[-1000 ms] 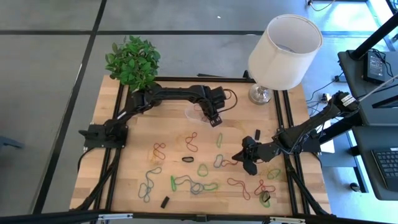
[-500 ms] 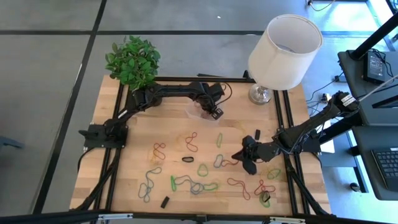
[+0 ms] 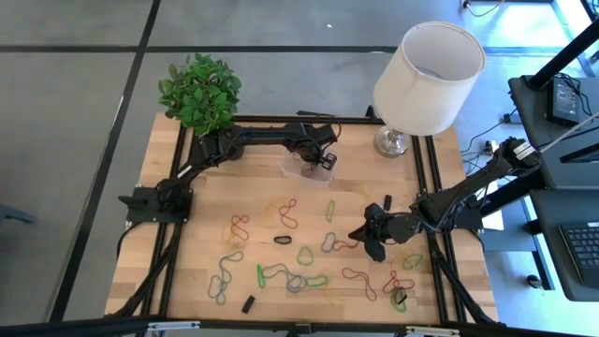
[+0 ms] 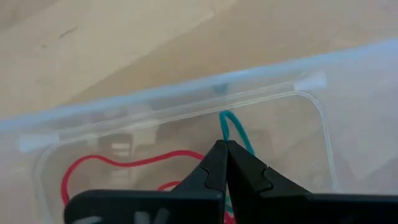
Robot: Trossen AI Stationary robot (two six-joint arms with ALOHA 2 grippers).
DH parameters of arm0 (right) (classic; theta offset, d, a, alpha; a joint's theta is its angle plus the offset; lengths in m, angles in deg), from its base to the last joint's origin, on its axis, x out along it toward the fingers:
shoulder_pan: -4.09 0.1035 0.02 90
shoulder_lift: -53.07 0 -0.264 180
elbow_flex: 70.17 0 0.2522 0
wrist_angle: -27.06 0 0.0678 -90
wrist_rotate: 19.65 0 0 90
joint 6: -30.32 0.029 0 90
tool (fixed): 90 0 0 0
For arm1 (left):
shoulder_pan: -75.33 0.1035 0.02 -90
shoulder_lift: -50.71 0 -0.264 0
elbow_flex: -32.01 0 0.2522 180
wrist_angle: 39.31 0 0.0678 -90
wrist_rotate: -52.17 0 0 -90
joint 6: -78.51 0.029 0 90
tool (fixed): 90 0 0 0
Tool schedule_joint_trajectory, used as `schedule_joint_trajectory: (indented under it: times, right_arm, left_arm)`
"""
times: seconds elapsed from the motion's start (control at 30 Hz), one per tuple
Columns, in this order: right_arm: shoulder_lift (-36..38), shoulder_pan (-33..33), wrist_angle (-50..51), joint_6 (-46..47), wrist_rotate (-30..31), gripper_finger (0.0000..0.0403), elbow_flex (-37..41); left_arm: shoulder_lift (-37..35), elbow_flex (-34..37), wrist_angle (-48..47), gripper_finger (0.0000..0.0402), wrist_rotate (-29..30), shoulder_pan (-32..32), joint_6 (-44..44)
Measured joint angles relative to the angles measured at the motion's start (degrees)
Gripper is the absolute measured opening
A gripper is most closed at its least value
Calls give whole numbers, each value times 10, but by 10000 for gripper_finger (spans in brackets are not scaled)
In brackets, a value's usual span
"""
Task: Pick and place rubber bands into bin
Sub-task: Put the blue rubber band into the transparent bin, then put the yellow rubber band into the transparent bin
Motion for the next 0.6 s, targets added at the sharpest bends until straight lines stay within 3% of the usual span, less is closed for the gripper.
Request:
schedule_joint_trajectory:
  times: [0.2,0.6]
  right_arm:
    - [0,0,0,-1,0,0,0]
    - [0,0,0,-19,-2,0,0]
  left_arm:
    - [0,0,-1,13,-25,-8,-15]
    - [0,-29,-85,99,-22,-29,-12]
